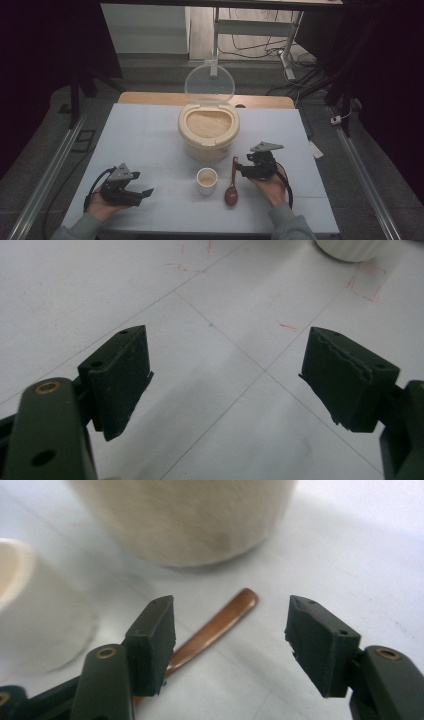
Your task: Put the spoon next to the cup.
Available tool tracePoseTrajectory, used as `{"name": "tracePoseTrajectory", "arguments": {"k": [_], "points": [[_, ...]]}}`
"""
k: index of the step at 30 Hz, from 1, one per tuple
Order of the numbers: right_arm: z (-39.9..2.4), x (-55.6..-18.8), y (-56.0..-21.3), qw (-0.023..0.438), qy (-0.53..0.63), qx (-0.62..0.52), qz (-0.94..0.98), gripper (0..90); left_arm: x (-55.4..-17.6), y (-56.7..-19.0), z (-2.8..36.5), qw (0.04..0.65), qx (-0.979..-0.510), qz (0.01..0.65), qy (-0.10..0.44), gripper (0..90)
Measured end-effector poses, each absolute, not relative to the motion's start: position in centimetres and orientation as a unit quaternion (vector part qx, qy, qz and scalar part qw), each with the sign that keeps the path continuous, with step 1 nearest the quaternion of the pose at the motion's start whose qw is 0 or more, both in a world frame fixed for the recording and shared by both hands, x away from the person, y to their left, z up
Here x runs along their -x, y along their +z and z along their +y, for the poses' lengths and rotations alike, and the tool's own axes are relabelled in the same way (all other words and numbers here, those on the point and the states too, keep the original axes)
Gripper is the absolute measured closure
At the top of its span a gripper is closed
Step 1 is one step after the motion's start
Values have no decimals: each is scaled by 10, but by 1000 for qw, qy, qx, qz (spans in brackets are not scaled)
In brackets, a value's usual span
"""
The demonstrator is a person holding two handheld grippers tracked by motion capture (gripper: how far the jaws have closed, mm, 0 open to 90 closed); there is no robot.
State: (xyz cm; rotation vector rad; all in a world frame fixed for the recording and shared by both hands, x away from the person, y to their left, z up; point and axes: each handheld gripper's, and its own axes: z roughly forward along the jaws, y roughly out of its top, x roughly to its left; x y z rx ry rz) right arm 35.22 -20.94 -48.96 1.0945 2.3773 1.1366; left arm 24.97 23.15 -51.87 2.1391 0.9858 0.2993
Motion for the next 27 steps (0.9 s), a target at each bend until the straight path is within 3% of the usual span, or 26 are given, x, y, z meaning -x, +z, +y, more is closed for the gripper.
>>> {"name": "tracePoseTrajectory", "arguments": {"k": [15,27], "points": [[-277,-301,-481,153,439,-311,829,410,-249,-516,233,384,-828,389,129,194],[-294,-292,-483,163,439,-304,830,413,-248,-515,234,388,-824,392,134,192]]}}
